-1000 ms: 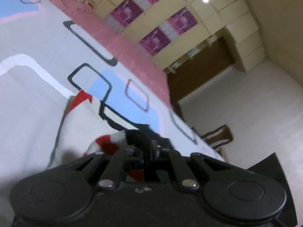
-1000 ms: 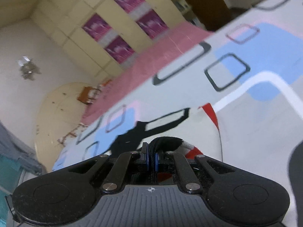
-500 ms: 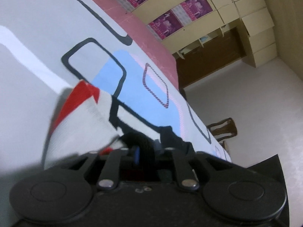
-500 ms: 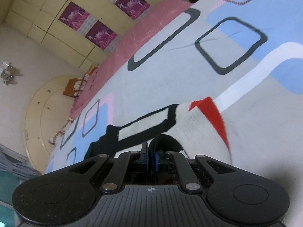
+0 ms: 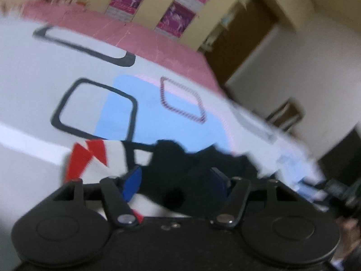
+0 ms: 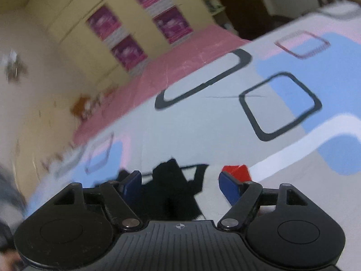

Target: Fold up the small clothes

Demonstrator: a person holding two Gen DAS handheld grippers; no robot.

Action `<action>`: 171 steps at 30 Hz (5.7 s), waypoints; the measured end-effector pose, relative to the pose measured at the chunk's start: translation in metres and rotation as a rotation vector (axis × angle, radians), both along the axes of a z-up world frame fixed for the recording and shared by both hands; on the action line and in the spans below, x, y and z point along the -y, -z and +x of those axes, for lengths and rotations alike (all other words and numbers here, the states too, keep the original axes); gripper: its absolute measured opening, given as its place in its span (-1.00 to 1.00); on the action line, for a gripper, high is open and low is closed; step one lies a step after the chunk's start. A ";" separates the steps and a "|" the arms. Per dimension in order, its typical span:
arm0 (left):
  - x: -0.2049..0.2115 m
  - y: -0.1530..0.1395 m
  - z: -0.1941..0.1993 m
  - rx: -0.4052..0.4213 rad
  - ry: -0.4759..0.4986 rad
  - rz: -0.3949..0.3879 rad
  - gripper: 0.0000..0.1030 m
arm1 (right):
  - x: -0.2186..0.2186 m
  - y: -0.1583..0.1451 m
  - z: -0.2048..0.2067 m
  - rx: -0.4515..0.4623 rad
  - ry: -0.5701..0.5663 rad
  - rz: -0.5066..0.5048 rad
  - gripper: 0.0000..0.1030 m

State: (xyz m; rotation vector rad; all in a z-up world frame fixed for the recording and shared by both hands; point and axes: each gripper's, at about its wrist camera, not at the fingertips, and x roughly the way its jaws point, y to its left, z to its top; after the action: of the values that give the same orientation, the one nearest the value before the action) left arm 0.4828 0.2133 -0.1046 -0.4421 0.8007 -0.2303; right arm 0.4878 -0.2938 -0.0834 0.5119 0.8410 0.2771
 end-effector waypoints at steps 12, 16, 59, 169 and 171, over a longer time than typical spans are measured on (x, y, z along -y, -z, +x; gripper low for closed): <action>0.008 0.011 -0.011 0.002 -0.038 0.192 -0.88 | -0.086 0.021 -0.015 0.117 -0.288 -0.526 -0.79; 0.005 0.004 -0.037 0.043 -0.082 0.184 -0.90 | -0.072 0.014 -0.026 0.136 -0.238 -0.534 -0.93; 0.068 0.005 -0.044 0.091 0.018 0.456 0.77 | -0.065 0.018 -0.036 0.093 -0.065 -0.560 0.25; 0.068 -0.003 -0.204 -0.009 -0.042 0.450 0.54 | -0.064 0.011 -0.221 0.030 -0.137 -0.522 -0.30; 0.069 -0.011 -0.207 -0.013 -0.041 0.462 0.75 | -0.065 0.004 -0.221 0.024 -0.153 -0.523 -0.27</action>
State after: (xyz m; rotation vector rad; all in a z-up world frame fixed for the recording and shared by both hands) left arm 0.2763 0.1447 -0.0939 -0.0240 0.8273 -0.0002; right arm 0.2668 -0.2291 -0.0879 -0.0436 0.8900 0.1917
